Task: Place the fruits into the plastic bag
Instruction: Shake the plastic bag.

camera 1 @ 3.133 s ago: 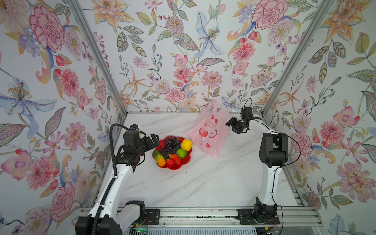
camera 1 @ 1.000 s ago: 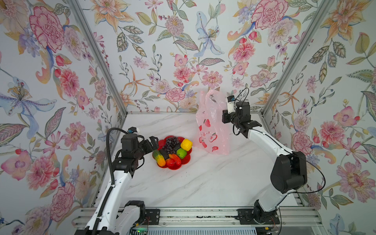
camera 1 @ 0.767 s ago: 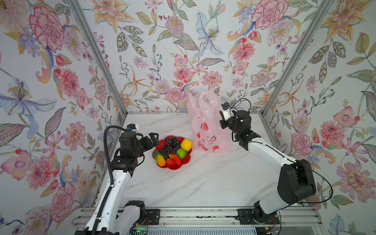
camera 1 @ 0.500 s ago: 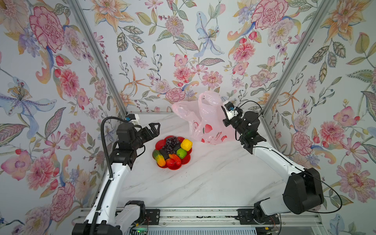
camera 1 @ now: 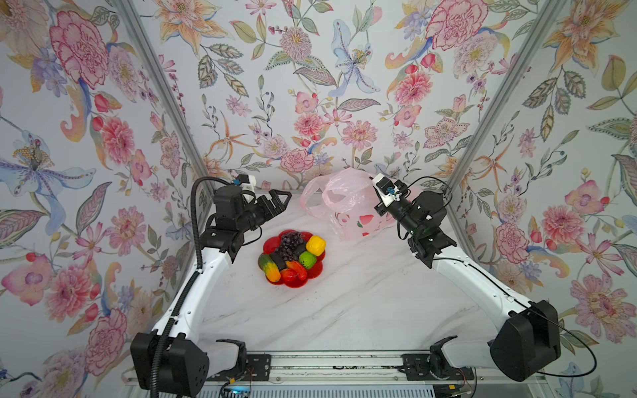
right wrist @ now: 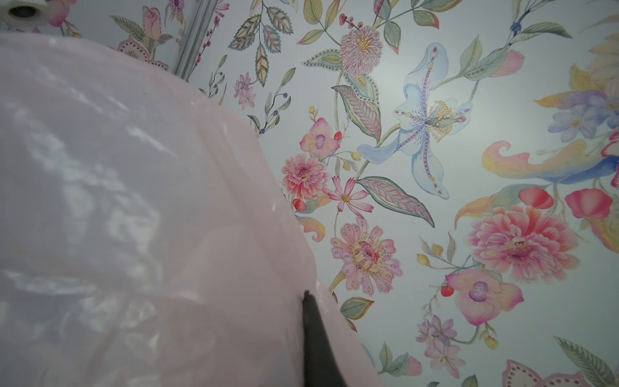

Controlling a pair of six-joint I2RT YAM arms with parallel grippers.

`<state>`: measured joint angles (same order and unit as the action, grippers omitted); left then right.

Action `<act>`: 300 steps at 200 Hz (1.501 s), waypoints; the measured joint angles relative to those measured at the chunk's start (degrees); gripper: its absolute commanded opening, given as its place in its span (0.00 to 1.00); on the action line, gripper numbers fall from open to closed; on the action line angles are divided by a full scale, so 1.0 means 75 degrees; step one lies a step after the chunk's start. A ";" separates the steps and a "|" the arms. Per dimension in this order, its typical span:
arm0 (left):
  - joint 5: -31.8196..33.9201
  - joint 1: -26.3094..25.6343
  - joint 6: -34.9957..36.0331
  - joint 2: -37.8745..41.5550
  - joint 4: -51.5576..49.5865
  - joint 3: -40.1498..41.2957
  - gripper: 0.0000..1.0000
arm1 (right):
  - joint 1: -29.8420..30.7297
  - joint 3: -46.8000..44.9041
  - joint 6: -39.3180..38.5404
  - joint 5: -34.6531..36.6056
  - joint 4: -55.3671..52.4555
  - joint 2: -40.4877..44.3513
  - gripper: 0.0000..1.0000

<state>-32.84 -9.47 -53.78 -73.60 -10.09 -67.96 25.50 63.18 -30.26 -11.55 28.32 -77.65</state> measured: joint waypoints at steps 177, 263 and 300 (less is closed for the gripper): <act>-0.0460 -0.0082 -0.0344 -0.1003 0.0787 0.0201 0.50 | 0.0431 -0.0510 0.0006 0.0017 -0.0344 0.0889 0.00; -0.0597 -0.0076 -0.0353 -0.1011 0.0973 0.0178 0.00 | 0.0163 -0.0801 0.0778 0.0466 -0.0402 0.0866 0.99; -0.0597 -0.0119 -0.0353 -0.1134 0.1259 0.0015 0.00 | -0.0073 -0.0801 0.2707 0.1093 -0.1440 0.1201 0.99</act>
<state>-37.32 -10.37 -56.42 -82.11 -0.64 -67.85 24.95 57.17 -9.96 -3.36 17.52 -68.64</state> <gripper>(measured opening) 0.046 0.986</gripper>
